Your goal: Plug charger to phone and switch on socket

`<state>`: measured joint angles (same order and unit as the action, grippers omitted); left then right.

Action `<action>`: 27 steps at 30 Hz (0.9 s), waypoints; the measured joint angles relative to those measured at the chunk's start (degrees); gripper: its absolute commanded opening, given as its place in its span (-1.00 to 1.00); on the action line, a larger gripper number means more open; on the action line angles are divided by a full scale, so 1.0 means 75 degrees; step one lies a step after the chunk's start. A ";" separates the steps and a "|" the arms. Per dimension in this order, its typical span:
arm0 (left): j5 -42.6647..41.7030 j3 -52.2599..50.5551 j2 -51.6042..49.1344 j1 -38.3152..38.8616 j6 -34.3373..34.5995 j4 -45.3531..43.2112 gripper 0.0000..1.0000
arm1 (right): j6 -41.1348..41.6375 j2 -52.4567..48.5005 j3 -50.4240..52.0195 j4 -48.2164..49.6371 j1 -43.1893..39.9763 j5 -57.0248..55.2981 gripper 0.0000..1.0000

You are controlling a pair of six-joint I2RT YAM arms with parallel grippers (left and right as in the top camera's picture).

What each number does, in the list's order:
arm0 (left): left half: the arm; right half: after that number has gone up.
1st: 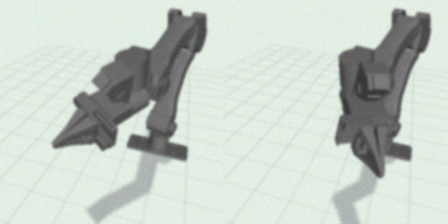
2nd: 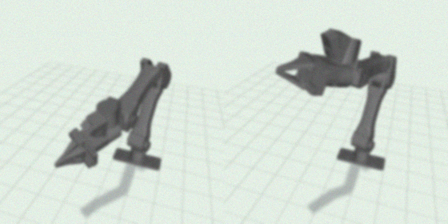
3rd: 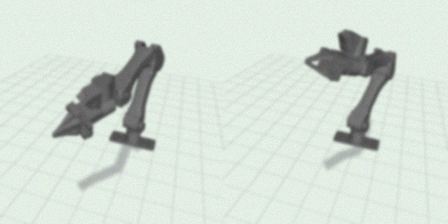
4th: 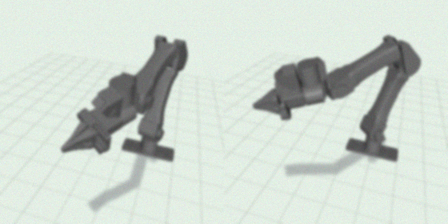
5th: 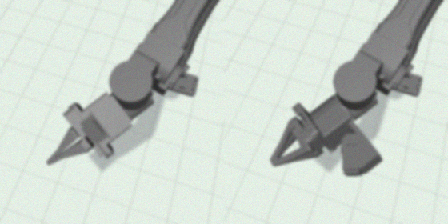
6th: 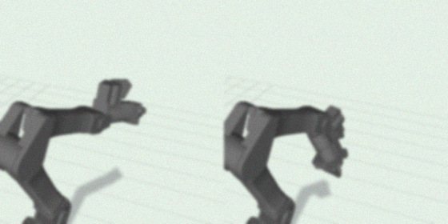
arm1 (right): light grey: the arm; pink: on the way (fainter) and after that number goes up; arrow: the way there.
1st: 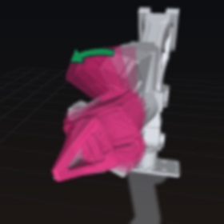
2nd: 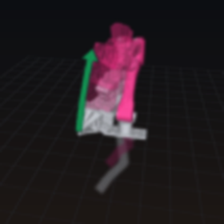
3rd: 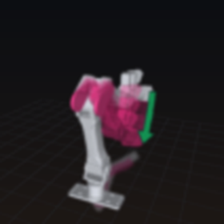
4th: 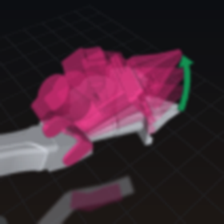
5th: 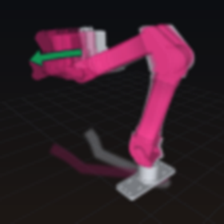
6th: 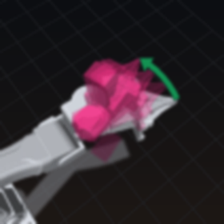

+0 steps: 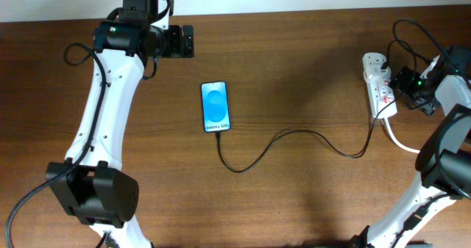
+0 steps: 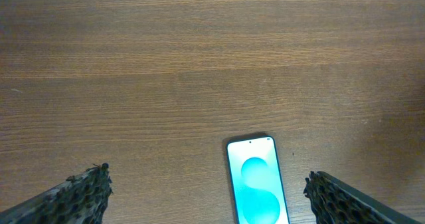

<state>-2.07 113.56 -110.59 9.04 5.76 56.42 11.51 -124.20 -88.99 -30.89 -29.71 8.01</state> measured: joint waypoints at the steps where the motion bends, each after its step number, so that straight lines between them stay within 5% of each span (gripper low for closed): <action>1: 0.0000 0.0000 0.0000 0.0000 0.0000 0.0000 0.99 | -0.0020 -0.0006 0.0000 0.0047 0.0012 0.0000 0.97; 27: 0.0000 0.0000 0.0000 0.0000 0.0000 0.0000 0.99 | -0.0227 -0.0020 -0.0052 -0.0020 0.0017 0.0460 0.97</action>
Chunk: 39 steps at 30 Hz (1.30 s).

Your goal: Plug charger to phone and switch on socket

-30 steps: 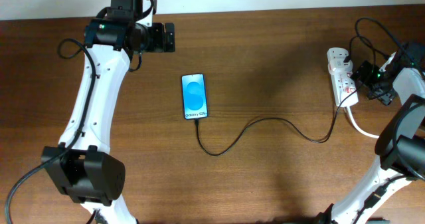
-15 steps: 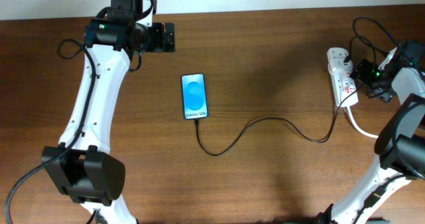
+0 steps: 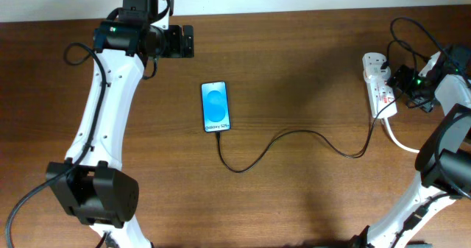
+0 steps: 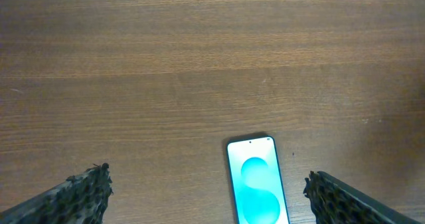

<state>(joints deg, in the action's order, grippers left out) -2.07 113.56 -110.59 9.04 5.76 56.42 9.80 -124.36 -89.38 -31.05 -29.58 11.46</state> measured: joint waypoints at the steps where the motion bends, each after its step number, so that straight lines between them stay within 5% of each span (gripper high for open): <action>1: 0.0000 0.0000 0.0000 0.0000 0.0000 0.0000 0.99 | 0.0006 0.0000 0.0000 -0.0020 -0.0006 0.0012 0.97; 29: 0.0000 0.0000 0.0000 0.0000 0.0000 0.0000 0.99 | 0.0143 0.0052 0.0099 -0.0137 0.0038 0.0023 0.97; 39: 0.0000 0.0000 0.0000 0.0000 0.0000 0.0000 0.99 | 0.1699 0.0860 0.0338 -0.0918 -0.0895 0.0350 0.97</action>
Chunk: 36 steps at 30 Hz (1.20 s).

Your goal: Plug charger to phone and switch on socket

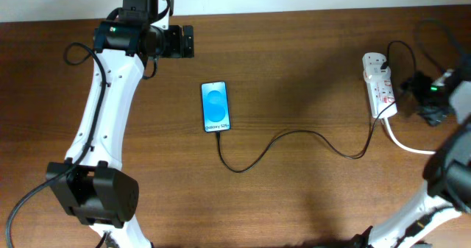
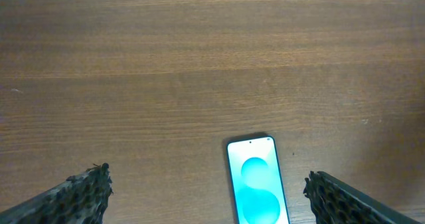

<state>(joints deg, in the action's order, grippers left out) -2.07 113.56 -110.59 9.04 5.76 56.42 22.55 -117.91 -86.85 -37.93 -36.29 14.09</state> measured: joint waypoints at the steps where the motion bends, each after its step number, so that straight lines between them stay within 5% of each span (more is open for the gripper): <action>1: 0.0000 0.0000 0.0000 0.0000 0.0000 0.0000 0.99 | 0.0143 0.0274 0.0000 -0.0064 -0.0207 0.0023 0.97; 10: 0.0000 0.0000 0.0000 0.0000 0.0000 0.0006 0.99 | 0.0248 0.3660 -0.0003 -0.1207 -0.0656 0.0356 0.97; 17: 0.0003 0.0000 0.0000 0.0000 0.0000 0.0000 0.99 | -0.1460 0.6132 -0.0003 -0.2127 -0.0653 0.2940 0.97; 22: 0.0023 0.0000 0.0000 0.0000 0.0000 0.0006 0.99 | -0.2868 0.8107 -0.0029 -0.3931 -0.0647 0.4068 0.97; 28: 0.0023 0.0000 0.0000 0.0000 0.0000 0.0000 0.99 | -0.3252 0.9431 -0.0029 -0.4940 -0.0647 0.4013 0.97; 36: 0.0023 0.0000 0.0000 0.0000 0.0000 0.0003 0.99 | -0.3308 0.9582 0.0119 -0.5977 -0.0647 0.3471 0.97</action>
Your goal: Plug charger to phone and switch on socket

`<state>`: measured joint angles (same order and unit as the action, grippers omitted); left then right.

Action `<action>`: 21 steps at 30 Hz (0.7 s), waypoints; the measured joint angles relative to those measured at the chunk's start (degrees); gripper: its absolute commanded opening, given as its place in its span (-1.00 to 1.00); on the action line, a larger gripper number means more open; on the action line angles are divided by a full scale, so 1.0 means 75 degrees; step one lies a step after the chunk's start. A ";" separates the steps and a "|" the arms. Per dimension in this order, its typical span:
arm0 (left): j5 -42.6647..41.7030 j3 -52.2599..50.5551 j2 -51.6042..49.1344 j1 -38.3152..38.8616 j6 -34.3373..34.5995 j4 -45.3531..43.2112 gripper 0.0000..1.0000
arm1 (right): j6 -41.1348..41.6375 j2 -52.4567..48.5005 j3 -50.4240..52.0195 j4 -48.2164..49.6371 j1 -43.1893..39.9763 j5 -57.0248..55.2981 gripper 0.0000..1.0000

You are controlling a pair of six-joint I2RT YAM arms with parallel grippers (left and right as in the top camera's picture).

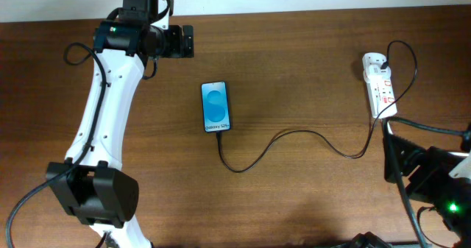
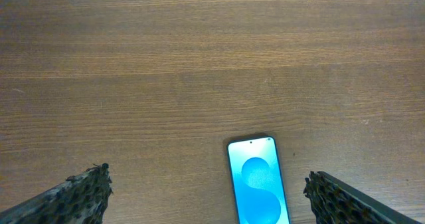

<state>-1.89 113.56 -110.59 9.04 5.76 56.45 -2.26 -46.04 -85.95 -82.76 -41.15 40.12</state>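
The phone [image 1: 215, 107] lies face up mid-table with its blue screen lit, and also shows in the left wrist view as the phone [image 2: 257, 181]. A black charger cable [image 1: 294, 135] runs from its near end to the white socket strip [image 1: 380, 86] at the right. My left gripper [image 1: 188, 42] hovers open beyond the phone at the far side; in its own view the left gripper [image 2: 209, 196] has its fingers wide apart and empty. My right gripper [image 1: 394, 160] is low at the front right, well clear of the strip; its jaws are unclear.
A white lead [image 1: 401, 141] leaves the strip's near end toward the right arm's base [image 1: 441, 189]. A thin black wire [image 1: 401, 53] loops over the strip's far end. The table's far edge [image 1: 294, 11] runs behind the left arm.
My right arm has left its place just right of the socket strip and now sits at the table's front right corner. The left arm, phone and cable have not moved.
At the first two moments my right gripper was against the right side of the socket strip, with the cable in the phone. Then it stood a little off to the right, and now it is back at the front right. The left gripper stayed open throughout.
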 measured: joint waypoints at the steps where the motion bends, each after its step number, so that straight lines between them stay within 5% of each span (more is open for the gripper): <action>1: 0.0000 0.0000 0.0000 0.0000 0.0000 0.0000 0.99 | -0.0009 0.0012 0.0178 -0.0079 0.0000 -0.0003 0.97; 5: -0.0006 0.0000 0.0000 0.0000 0.0000 0.0000 0.99 | -0.0017 0.0326 0.1597 0.0353 0.0157 -0.0003 0.97; 14: 0.0000 -0.0006 0.0000 0.0000 0.0000 -0.0003 0.99 | -0.0093 0.2197 0.6097 0.7178 0.4336 -0.1472 0.97; 21: 0.0003 -0.0006 0.0000 0.0000 0.0000 -0.0003 0.99 | -0.0105 0.3552 0.9116 1.0558 0.5345 -0.3853 0.97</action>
<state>-1.87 113.51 -110.59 9.04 5.76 56.42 -3.05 -19.40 -17.58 -3.57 -1.06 11.22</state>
